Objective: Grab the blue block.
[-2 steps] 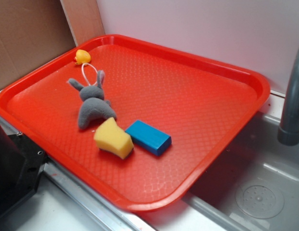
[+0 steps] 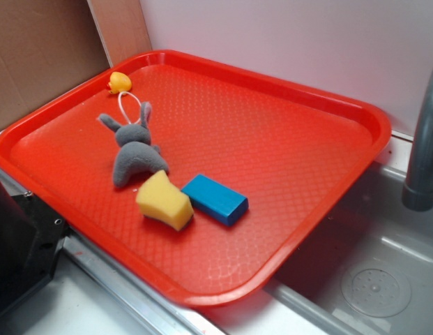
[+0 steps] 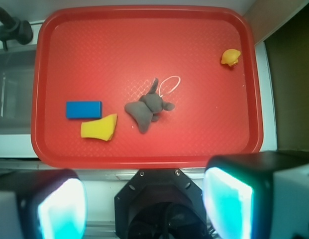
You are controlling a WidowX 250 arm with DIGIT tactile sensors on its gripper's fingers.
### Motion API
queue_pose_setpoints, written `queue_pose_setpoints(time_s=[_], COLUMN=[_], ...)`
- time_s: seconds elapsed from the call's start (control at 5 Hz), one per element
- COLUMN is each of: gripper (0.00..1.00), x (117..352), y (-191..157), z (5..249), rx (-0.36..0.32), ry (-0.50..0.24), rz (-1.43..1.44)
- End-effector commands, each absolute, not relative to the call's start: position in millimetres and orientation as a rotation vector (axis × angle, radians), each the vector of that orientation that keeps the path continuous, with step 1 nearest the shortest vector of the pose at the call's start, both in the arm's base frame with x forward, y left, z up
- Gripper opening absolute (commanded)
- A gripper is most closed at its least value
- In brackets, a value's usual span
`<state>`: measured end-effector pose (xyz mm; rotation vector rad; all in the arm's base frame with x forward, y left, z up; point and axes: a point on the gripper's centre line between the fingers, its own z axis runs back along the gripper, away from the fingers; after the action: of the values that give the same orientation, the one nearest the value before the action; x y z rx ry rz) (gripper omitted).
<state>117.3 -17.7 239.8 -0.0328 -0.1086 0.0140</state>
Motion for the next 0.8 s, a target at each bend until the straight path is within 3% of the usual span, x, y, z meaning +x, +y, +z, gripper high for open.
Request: queue_pose_setpoints(time_s=[0.0, 0.4, 0.6], gripper=[1.00, 1.00, 1.00], x=[164, 215, 215], y=[-26, -54, -70], z=[216, 177, 164], rx=[-0.021, -0.105, -0.191], ry=[-0.129, -0.154, -0.167], rz=[-0.276, -0.766, -1.010])
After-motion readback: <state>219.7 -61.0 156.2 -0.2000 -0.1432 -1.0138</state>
